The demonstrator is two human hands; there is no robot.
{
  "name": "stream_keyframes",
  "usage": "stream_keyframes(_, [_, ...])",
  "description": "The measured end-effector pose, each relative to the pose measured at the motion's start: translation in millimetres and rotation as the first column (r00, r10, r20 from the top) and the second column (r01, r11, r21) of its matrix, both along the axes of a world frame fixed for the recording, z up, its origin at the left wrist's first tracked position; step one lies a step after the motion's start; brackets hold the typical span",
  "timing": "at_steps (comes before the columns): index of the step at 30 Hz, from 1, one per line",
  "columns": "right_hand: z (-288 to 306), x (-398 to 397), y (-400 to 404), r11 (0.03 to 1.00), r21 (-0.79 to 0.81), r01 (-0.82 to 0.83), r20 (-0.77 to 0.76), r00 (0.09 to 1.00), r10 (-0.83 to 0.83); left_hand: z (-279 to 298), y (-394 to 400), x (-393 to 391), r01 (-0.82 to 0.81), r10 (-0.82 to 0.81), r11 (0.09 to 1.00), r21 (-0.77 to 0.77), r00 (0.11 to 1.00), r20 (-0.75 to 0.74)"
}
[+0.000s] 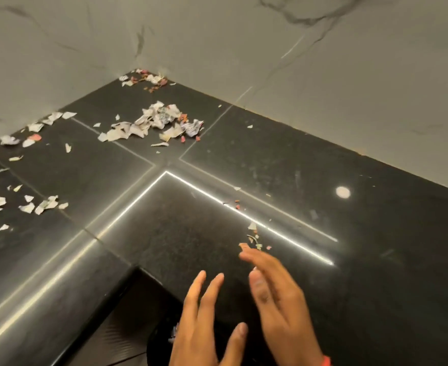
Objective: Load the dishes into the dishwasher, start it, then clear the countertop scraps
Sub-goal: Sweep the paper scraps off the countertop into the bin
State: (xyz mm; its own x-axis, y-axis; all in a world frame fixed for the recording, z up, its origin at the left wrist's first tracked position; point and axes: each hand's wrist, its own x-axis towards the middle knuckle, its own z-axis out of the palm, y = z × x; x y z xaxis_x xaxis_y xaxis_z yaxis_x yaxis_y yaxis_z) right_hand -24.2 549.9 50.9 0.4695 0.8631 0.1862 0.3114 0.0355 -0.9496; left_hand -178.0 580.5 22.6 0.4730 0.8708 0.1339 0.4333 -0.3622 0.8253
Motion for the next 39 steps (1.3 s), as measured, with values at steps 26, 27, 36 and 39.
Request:
stream_keyframes(26, [-56.2, 143.3, 115.0, 0.948, -0.270, -0.170, 0.460, 0.842, 0.282, -35.9, 185.7, 138.6, 0.247, -0.061, 0.943, 0.221, 0.785, -0.617])
stream_keyframes(27, [-56.4, 143.8, 121.2, 0.957, -0.257, -0.133, 0.419, 0.877, 0.234, -35.4, 185.1, 137.1, 0.327, -0.130, 0.917, 0.229, 0.788, -0.601])
stream_keyframes(36, [-53.1, 143.5, 130.7, 0.922, -0.372, -0.109, 0.544, 0.779, 0.311, -34.1, 191.1, 131.5, 0.072, -0.029, 0.979, 0.192, 0.976, -0.218])
stream_keyframes(39, [-50.2, 142.7, 132.9, 0.907, -0.412, -0.092, 0.582, 0.739, 0.339, -32.5, 214.8, 126.9, -0.114, 0.135, 0.984, 0.134, 0.978, -0.162])
